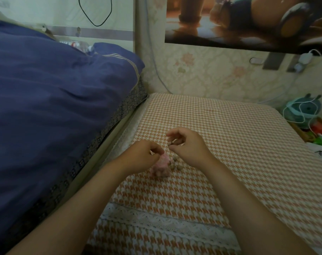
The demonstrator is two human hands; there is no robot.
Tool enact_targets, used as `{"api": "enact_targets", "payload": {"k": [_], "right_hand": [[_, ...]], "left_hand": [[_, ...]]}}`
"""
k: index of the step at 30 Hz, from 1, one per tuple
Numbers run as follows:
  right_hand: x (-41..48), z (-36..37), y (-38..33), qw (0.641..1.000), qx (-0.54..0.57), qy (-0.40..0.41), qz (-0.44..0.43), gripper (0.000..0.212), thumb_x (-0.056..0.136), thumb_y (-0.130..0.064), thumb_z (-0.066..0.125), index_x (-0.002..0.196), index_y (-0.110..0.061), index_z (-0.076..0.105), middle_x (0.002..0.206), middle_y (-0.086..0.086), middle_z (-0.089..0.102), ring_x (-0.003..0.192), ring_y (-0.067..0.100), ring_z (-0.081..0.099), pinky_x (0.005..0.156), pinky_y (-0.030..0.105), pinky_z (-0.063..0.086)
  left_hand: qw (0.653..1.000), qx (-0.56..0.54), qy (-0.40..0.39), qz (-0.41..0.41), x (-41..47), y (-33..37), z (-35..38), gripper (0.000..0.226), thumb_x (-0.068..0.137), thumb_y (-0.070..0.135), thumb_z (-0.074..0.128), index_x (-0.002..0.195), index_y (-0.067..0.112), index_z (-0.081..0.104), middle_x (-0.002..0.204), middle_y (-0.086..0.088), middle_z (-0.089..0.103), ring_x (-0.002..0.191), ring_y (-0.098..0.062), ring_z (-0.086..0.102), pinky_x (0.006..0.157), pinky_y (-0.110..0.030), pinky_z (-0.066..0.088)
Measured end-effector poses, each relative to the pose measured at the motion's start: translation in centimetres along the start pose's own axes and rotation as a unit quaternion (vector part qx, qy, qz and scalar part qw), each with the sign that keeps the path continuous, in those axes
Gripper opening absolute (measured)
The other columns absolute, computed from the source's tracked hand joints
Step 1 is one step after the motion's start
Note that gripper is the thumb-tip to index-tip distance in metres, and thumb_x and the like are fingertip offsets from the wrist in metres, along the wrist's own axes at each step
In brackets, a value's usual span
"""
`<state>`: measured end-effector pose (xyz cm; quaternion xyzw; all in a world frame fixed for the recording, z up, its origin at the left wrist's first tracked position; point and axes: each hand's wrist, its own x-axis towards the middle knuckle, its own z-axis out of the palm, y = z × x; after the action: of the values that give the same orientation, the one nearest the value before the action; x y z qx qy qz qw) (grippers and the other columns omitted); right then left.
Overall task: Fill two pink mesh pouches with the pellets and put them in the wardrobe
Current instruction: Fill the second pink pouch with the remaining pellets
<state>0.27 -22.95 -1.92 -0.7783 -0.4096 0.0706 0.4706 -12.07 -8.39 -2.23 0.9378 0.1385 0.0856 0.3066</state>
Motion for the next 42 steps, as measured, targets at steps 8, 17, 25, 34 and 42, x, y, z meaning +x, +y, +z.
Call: {"api": "enact_targets", "payload": {"k": [8,17,25,34,42], "right_hand": [[-1.3,0.7,-2.0,0.994,-0.072,-0.061,-0.049,0.033,0.076,-0.018,0.083,0.100,-0.037,0.070,0.091,-0.020,0.071,0.077,0.006,0.065,0.071,0.021,0.056],[-0.2,0.3,0.4,0.998,-0.056,-0.006,-0.003,0.020,0.088,-0.020,0.074,0.102,-0.034,0.074,0.095,-0.018,0.071,0.073,0.002,0.063,0.070,0.017,0.052],[0.0,0.4,3.8,0.965,-0.238,-0.107,0.038,0.032,0.096,-0.024,0.062,0.127,-0.031,0.066,0.131,-0.009,0.064,0.110,0.010,0.062,0.099,0.035,0.051],[0.5,1.7,5.6,0.956,-0.268,-0.112,0.042,0.024,0.093,-0.020,0.064,0.115,-0.022,0.075,0.115,0.001,0.071,0.103,0.017,0.067,0.089,0.029,0.052],[0.4,1.0,5.9,0.956,-0.271,-0.104,0.048,0.013,0.091,-0.023,0.067,0.102,-0.021,0.074,0.099,-0.001,0.071,0.089,0.015,0.065,0.080,0.030,0.052]], "left_hand": [[1.000,-0.008,0.011,-0.004,-0.1,-0.2,0.0,0.013,0.090,0.019,0.060,0.088,0.028,0.070,0.081,0.011,0.065,0.078,-0.009,0.062,0.073,-0.028,0.051],[0.999,-0.033,0.001,-0.011,0.0,-0.7,-0.5,0.025,0.092,0.016,0.058,0.112,0.021,0.072,0.097,0.013,0.066,0.079,0.007,0.056,0.069,-0.010,0.042],[0.998,-0.062,-0.012,-0.014,0.1,-1.0,-0.4,0.022,0.090,0.020,0.065,0.111,0.023,0.071,0.086,0.022,0.062,0.070,0.008,0.058,0.065,-0.015,0.048],[0.999,-0.049,-0.004,-0.009,0.2,-0.8,-0.1,0.023,0.091,0.030,0.066,0.113,0.027,0.071,0.089,0.026,0.061,0.073,0.005,0.060,0.067,-0.014,0.046],[0.998,-0.053,-0.001,-0.017,0.3,-0.7,0.1,0.022,0.090,0.028,0.066,0.111,0.026,0.072,0.091,0.022,0.065,0.075,0.002,0.061,0.066,-0.016,0.048]]}}
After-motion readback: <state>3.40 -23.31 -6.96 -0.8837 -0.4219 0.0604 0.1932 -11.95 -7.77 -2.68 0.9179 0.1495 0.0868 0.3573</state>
